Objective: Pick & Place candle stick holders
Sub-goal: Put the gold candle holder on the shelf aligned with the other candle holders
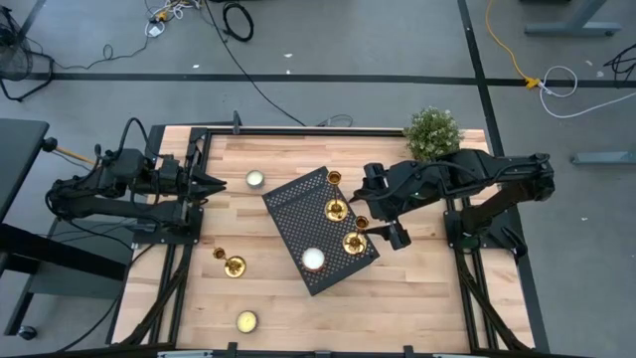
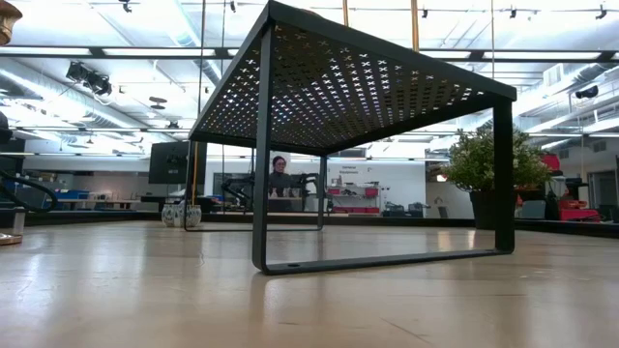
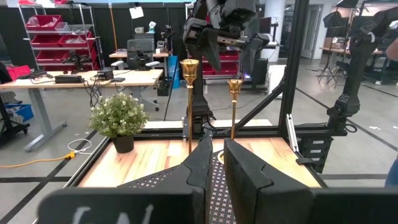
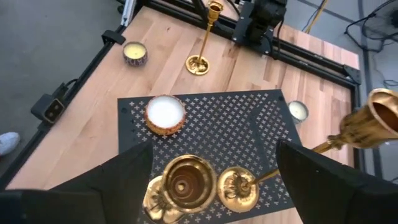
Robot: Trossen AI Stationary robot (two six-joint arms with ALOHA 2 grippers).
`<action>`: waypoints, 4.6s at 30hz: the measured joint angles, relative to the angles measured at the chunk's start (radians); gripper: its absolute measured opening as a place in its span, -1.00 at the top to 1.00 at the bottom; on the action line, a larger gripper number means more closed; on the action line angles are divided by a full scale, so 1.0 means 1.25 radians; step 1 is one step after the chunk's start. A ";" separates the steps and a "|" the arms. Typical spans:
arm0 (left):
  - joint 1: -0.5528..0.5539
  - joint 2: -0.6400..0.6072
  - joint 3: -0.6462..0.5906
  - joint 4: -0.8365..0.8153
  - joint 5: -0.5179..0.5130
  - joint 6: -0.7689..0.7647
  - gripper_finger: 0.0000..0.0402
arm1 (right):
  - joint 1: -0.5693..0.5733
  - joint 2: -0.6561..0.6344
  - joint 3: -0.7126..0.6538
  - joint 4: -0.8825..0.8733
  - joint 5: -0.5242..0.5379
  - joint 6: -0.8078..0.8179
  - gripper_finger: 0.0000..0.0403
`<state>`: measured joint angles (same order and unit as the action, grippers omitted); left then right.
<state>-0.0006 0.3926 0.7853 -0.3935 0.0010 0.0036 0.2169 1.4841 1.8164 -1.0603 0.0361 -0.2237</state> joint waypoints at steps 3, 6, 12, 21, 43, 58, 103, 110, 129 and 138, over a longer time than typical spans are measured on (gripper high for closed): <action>0.000 0.000 0.000 0.000 0.000 0.000 0.77 | 0.000 0.000 0.000 0.003 0.009 -0.005 -0.68; 0.000 0.000 0.000 0.000 0.000 0.000 0.77 | 0.000 -0.004 0.000 0.009 0.009 -0.005 -0.68; 0.000 0.000 0.000 0.000 0.000 0.000 0.77 | 0.001 -0.026 0.000 0.018 0.066 -0.037 -0.68; 0.000 0.000 0.000 0.000 0.000 0.000 0.77 | 0.000 -0.056 0.000 0.021 0.085 -0.045 -0.68; 0.000 0.000 0.000 0.000 0.000 0.000 0.77 | -0.021 -0.256 -0.322 0.203 0.108 0.026 -0.68; 0.000 0.000 0.000 0.000 0.000 0.000 0.77 | -0.044 -0.377 -0.579 0.359 0.040 0.110 -0.68; 0.000 0.000 0.000 0.000 0.000 0.000 0.77 | -0.152 -0.612 -1.110 0.945 -0.063 0.194 -0.50; 0.000 0.000 0.000 0.000 0.000 0.000 0.77 | -0.152 -0.682 -1.172 0.950 -0.063 0.194 -0.18; 0.000 0.000 0.000 0.000 0.000 0.000 0.77 | -0.152 -0.799 -1.306 0.998 -0.063 0.192 0.66; 0.000 0.000 0.000 0.000 0.000 0.000 0.77 | -0.152 -0.893 -1.380 1.006 -0.064 0.157 0.98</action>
<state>-0.0002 0.3926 0.7853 -0.3935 0.0010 0.0036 0.0265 0.3679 0.0912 0.1967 -0.0435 -0.0281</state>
